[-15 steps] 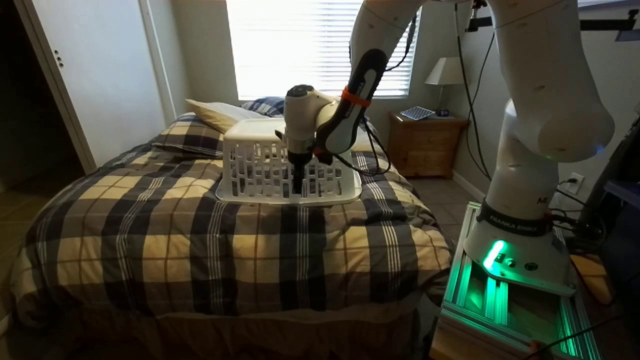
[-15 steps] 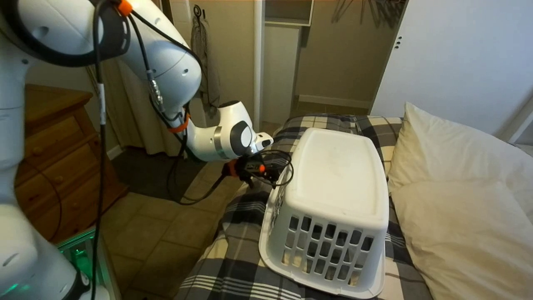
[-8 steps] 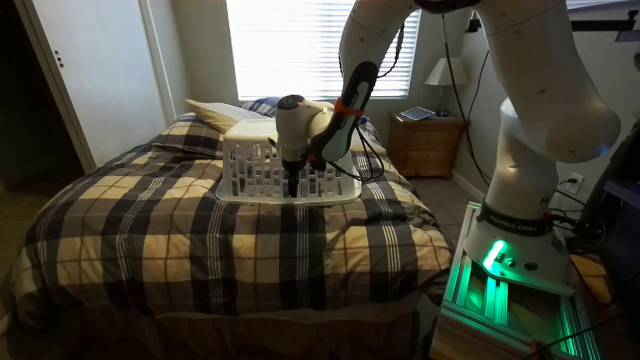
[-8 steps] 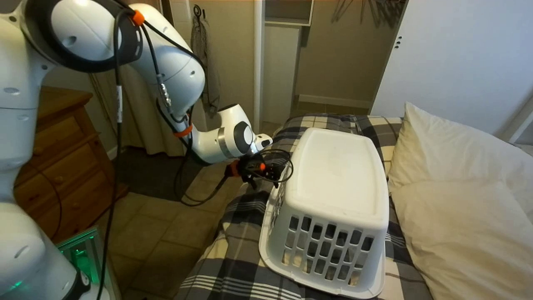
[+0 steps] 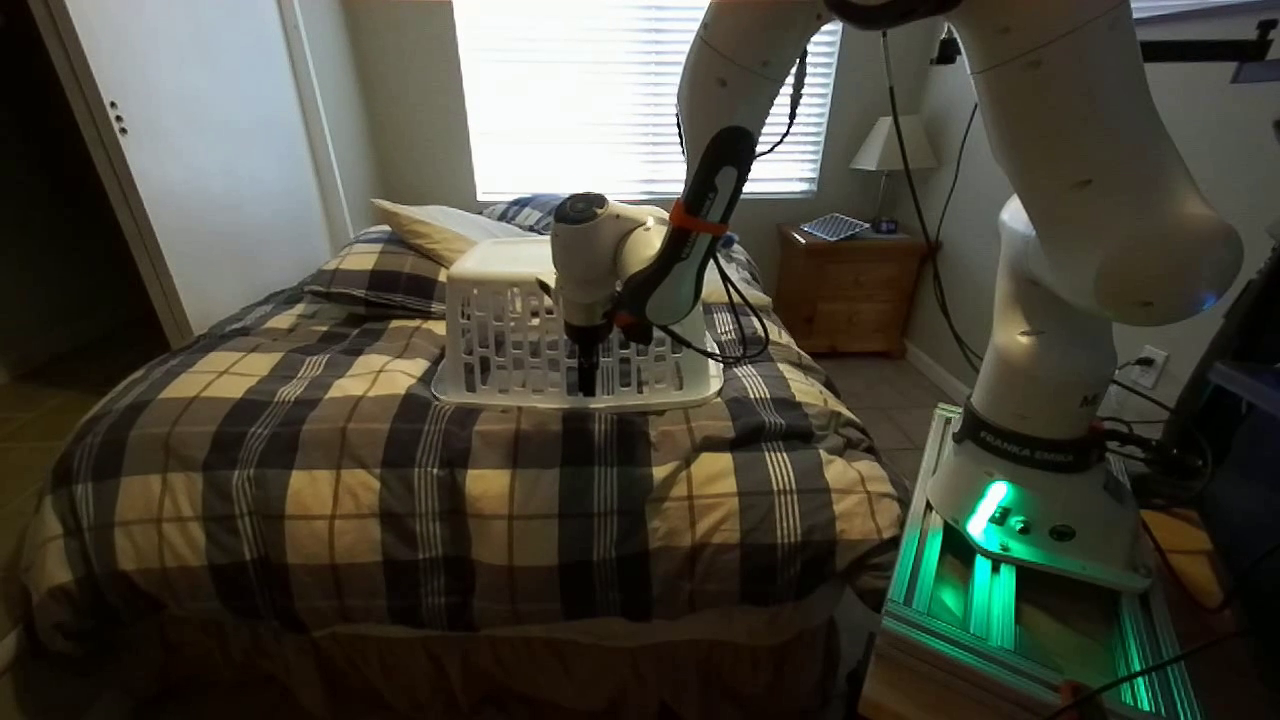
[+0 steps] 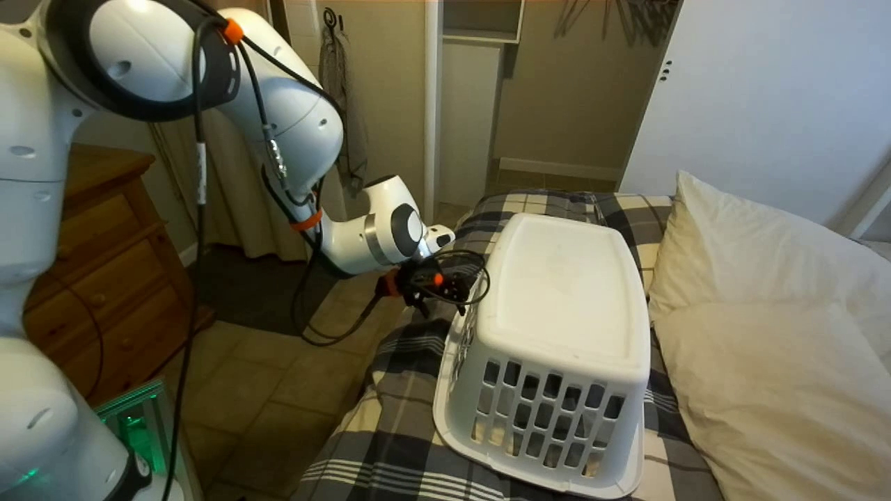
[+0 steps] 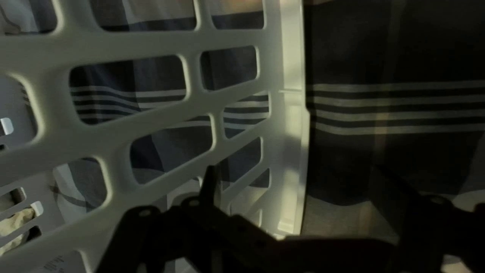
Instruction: Put the washing basket upright
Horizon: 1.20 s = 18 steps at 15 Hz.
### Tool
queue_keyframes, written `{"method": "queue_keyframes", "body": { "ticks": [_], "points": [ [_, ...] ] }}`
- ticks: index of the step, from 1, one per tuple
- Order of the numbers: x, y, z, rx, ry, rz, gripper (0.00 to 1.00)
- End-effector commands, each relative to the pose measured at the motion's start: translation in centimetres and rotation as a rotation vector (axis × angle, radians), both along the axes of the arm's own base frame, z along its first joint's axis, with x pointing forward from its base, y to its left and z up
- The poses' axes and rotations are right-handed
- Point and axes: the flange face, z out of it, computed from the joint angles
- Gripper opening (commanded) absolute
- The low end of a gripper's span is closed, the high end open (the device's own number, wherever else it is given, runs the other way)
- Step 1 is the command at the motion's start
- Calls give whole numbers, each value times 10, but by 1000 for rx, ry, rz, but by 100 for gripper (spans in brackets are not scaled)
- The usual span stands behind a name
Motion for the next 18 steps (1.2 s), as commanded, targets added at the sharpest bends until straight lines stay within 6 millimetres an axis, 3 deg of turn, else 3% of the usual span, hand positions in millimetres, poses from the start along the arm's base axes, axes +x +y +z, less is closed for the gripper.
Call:
{"method": "queue_keyframes", "body": {
  "ticks": [1,7,15,18],
  "points": [
    [0,3,-7,-68,-31,0,100],
    [0,7,-25,-123,-105,-41,100],
    [2,11,-71,-171,-101,-66,100],
    [6,9,-77,-231,-112,-56,100]
  ]
}}
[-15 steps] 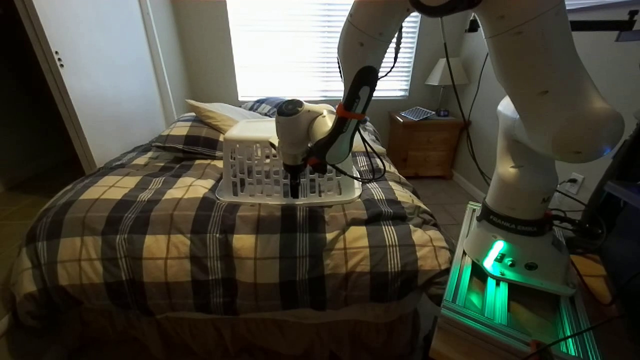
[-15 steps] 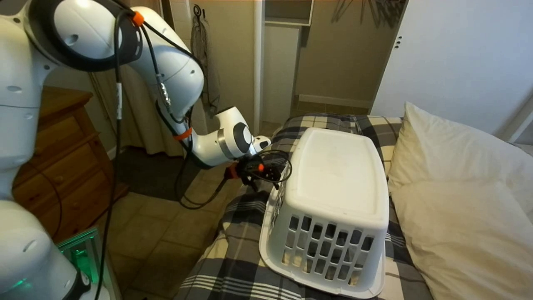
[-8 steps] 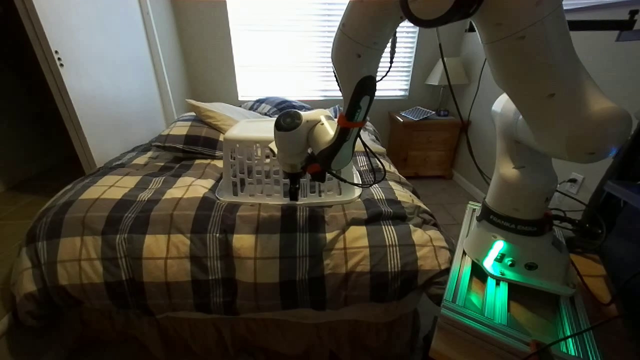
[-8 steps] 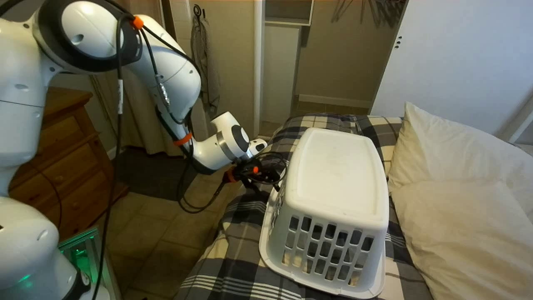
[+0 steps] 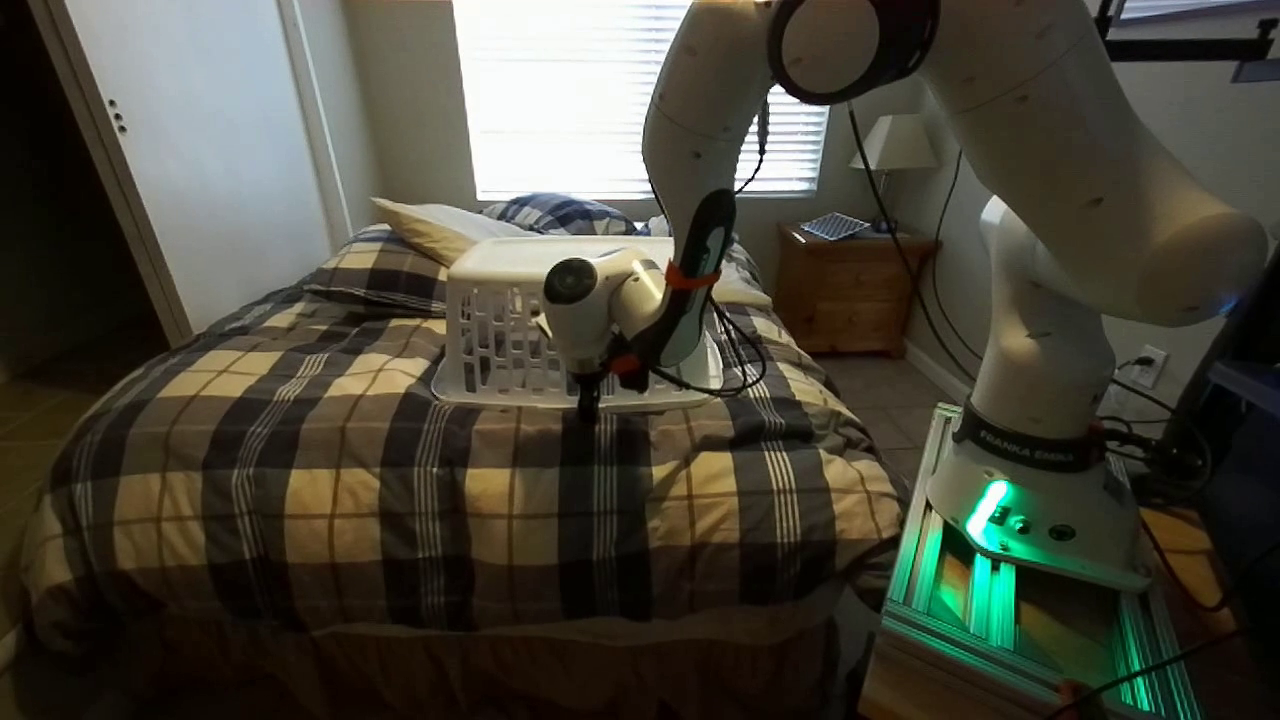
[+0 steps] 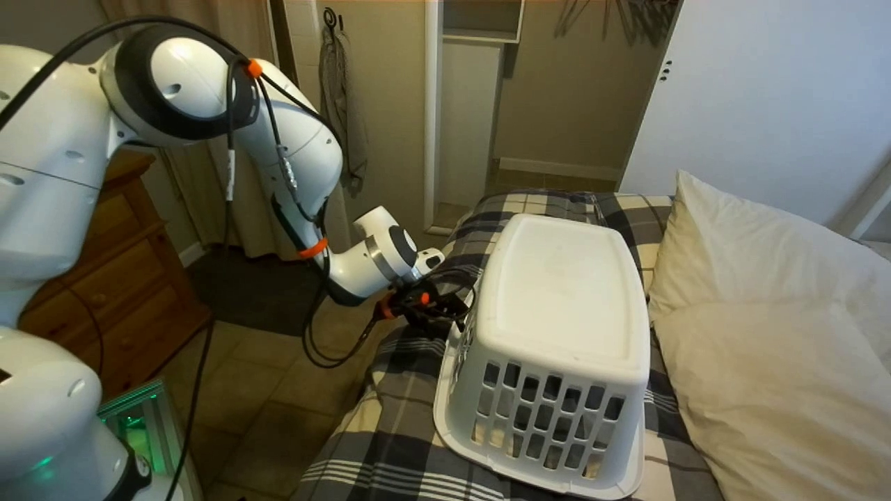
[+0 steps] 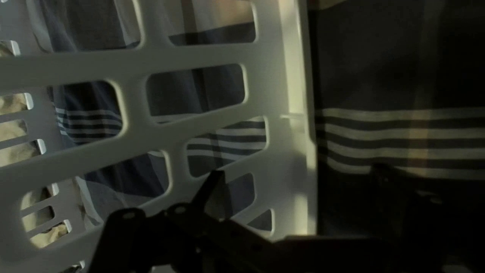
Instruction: Put the washing basket upright
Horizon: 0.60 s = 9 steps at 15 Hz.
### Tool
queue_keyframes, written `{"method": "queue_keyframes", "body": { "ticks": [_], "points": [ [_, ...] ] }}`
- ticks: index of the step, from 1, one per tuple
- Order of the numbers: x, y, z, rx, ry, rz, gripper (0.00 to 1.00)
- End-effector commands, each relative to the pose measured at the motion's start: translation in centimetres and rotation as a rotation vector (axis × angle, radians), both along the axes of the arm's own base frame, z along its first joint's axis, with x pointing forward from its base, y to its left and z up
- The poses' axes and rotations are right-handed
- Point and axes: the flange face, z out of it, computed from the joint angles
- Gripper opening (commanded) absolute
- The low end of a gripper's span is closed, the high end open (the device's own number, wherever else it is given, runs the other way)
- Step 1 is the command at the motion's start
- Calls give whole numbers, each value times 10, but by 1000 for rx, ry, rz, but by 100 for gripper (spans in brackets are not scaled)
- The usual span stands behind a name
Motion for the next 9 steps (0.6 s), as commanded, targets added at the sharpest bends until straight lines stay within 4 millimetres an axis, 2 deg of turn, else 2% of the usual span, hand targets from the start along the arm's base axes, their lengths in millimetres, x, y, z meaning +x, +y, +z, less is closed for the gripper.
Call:
{"method": "queue_keyframes", "body": {
  "ticks": [1,9],
  "points": [
    [12,-6,-11,-87,-30,13,100],
    [15,-11,-18,-193,-64,3,100]
  ]
}}
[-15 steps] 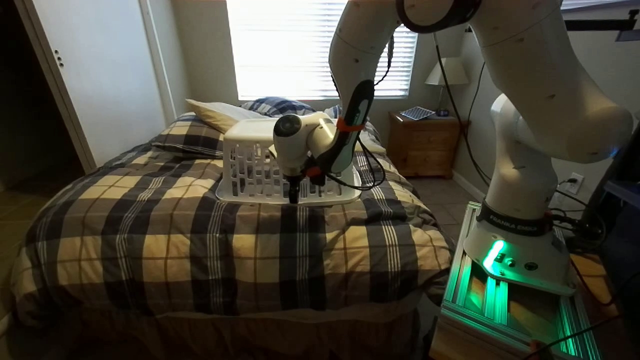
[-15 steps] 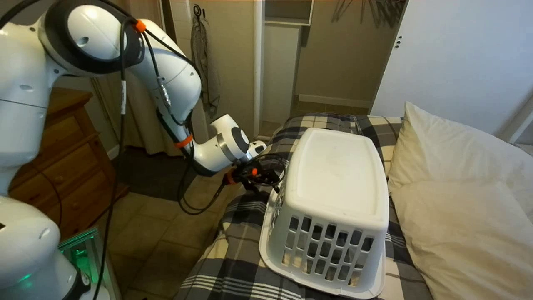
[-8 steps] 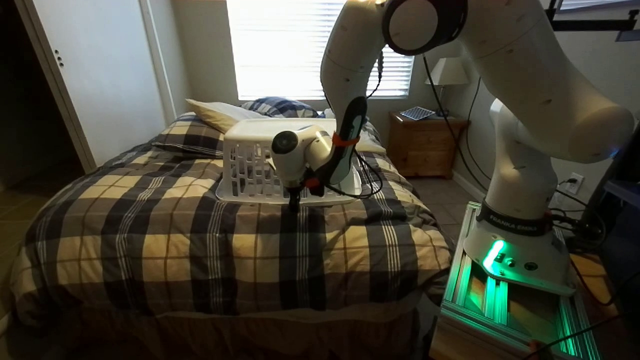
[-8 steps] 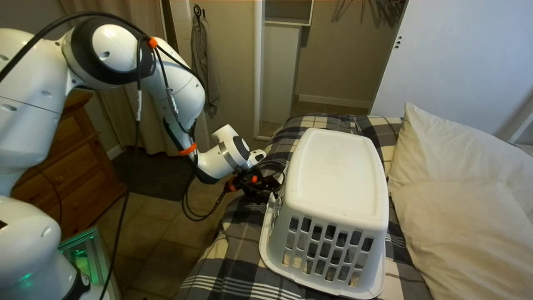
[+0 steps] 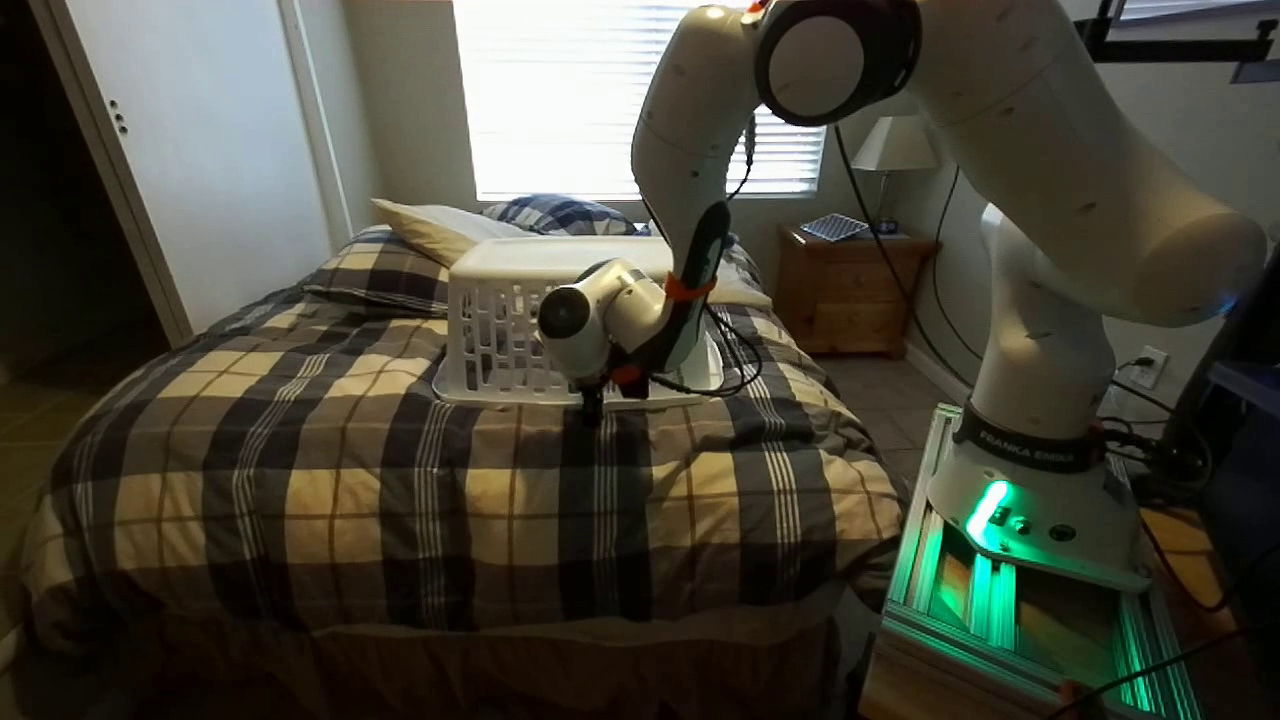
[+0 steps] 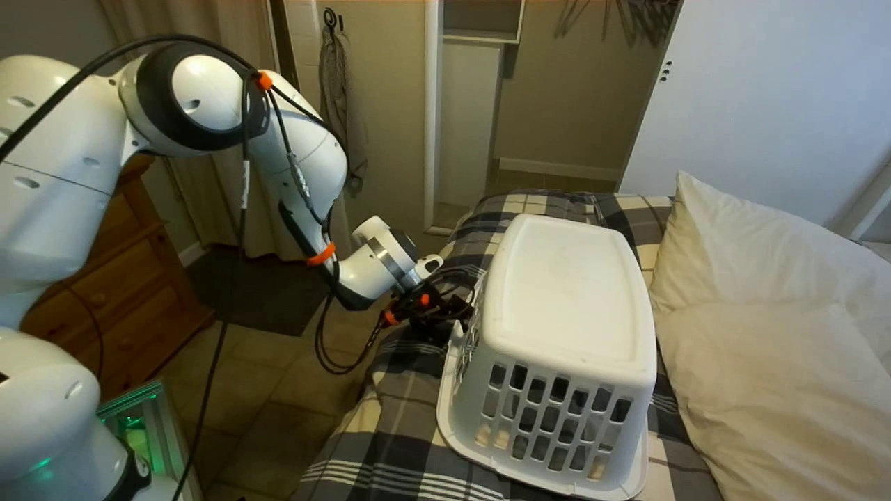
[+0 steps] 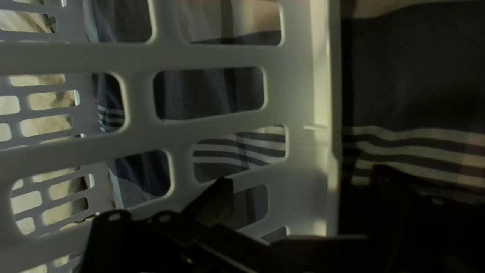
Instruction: Put the washing basket upright
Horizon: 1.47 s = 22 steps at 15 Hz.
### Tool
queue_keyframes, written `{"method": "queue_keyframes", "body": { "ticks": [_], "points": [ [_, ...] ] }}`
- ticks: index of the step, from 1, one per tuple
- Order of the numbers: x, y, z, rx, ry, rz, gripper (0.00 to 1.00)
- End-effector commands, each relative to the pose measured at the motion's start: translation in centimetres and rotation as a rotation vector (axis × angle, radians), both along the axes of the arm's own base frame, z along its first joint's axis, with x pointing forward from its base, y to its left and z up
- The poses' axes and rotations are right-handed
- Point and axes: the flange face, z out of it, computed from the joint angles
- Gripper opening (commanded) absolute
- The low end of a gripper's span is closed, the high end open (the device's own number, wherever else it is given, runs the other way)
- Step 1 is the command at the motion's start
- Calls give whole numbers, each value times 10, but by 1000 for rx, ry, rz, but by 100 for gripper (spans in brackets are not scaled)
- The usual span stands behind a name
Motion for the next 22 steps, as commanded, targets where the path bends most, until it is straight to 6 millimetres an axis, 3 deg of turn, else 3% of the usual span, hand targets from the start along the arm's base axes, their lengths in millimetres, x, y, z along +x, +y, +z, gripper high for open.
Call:
{"method": "queue_keyframes", "body": {
  "ticks": [1,6,7,9,17,18,20,22],
  "points": [
    [11,-11,2,-57,-42,-10,100],
    [15,-26,6,-127,-71,-34,98],
    [16,-28,5,-136,-71,-35,74],
    [16,-29,4,-142,-65,-37,70],
    [16,-36,3,-134,-50,-46,14],
    [16,-37,2,-121,-51,-40,56],
    [16,-39,-2,-94,-44,-30,54],
    [18,-43,-4,-90,-46,-22,66]
  ]
}}
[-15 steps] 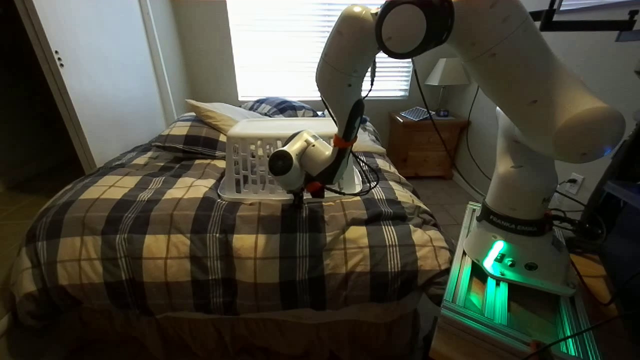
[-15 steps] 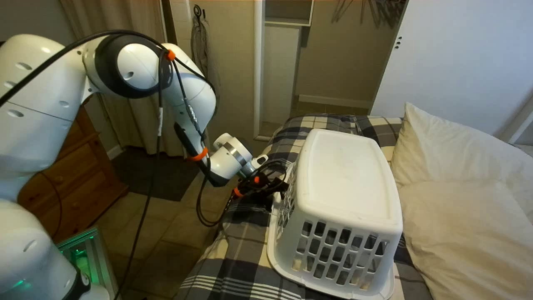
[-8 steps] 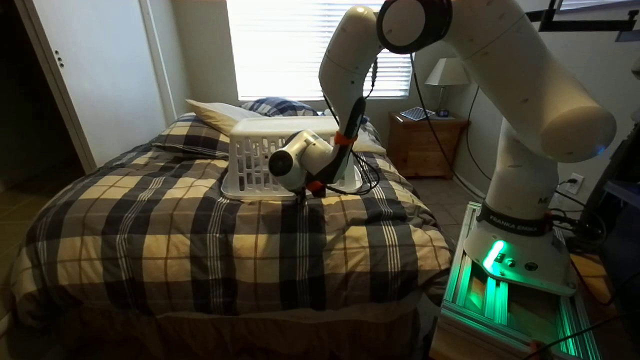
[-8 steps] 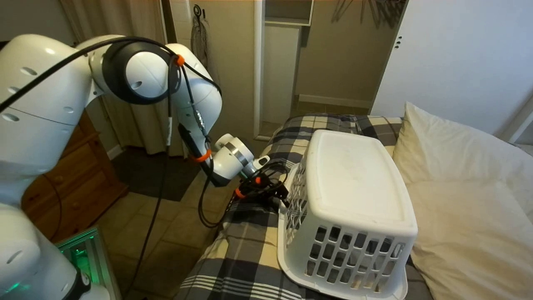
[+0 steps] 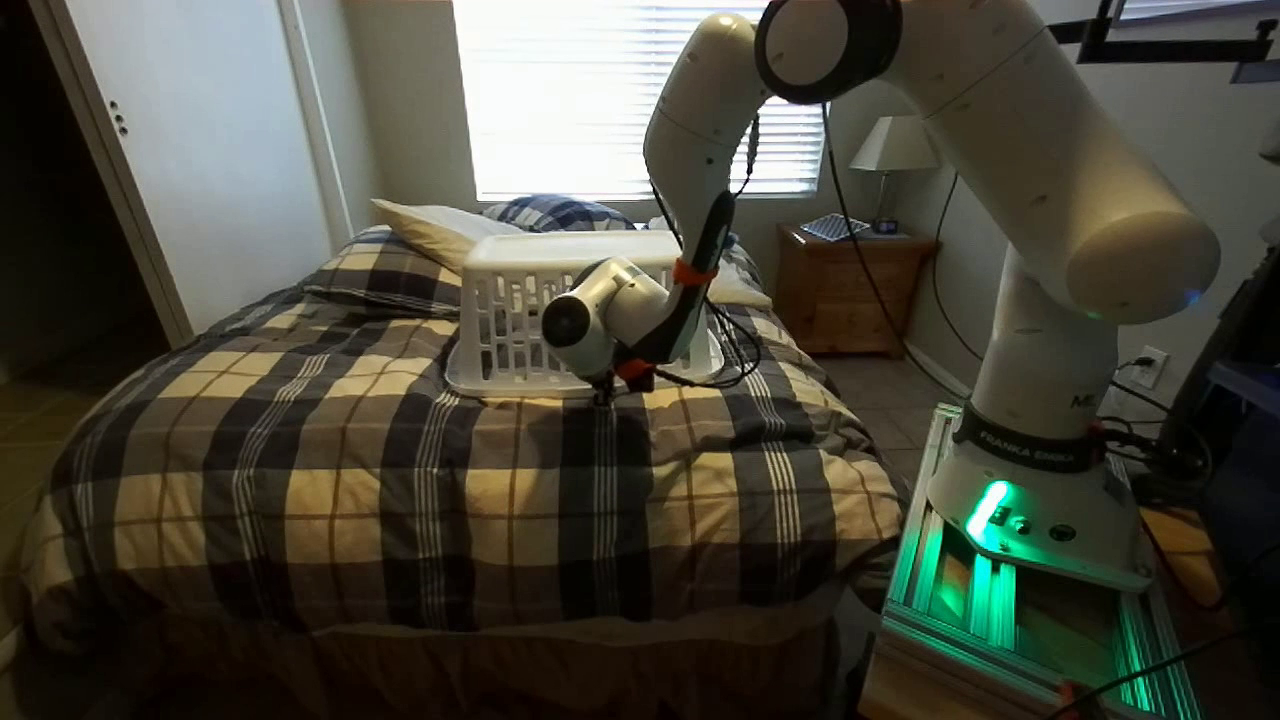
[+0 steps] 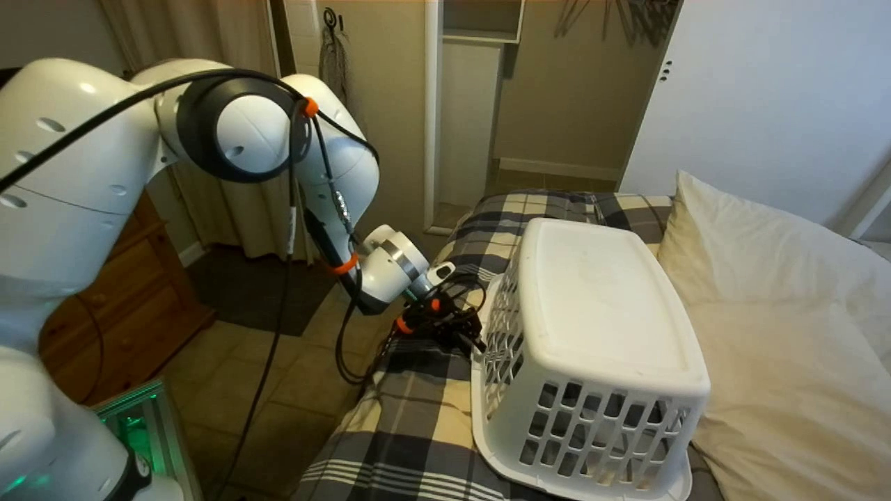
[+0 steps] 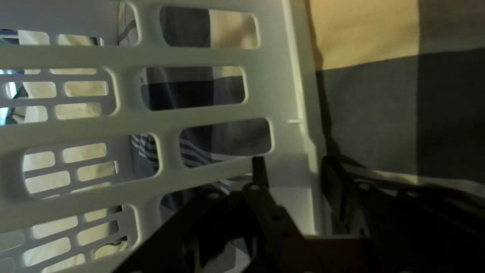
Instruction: Put the washing basket upright
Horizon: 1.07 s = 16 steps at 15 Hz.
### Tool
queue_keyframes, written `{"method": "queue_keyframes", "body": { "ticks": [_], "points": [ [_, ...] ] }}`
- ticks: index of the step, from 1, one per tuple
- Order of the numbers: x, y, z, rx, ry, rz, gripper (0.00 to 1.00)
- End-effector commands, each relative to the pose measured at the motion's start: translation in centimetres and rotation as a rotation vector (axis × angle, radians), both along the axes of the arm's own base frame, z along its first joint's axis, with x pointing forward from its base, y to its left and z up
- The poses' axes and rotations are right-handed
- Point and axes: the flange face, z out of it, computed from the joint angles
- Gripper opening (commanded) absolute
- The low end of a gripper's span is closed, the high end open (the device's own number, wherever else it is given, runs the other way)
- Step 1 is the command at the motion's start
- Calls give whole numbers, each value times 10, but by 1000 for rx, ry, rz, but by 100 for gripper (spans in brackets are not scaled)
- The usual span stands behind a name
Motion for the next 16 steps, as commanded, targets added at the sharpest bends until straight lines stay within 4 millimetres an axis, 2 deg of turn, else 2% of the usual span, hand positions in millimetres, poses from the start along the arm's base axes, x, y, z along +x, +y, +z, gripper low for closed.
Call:
{"method": "queue_keyframes", "body": {
  "ticks": [1,4,6,11,12,13,14,16],
  "points": [
    [8,-11,2,16,-22,37,73],
    [8,-13,-3,29,-21,54,94],
    [7,-12,-6,30,-21,73,100],
    [2,-6,-26,29,8,141,98],
    [1,-6,-29,19,13,164,83],
    [1,-9,-33,-2,18,188,86],
    [1,-12,-35,-23,22,207,94],
    [1,-16,-40,-49,27,239,98]
  ]
}}
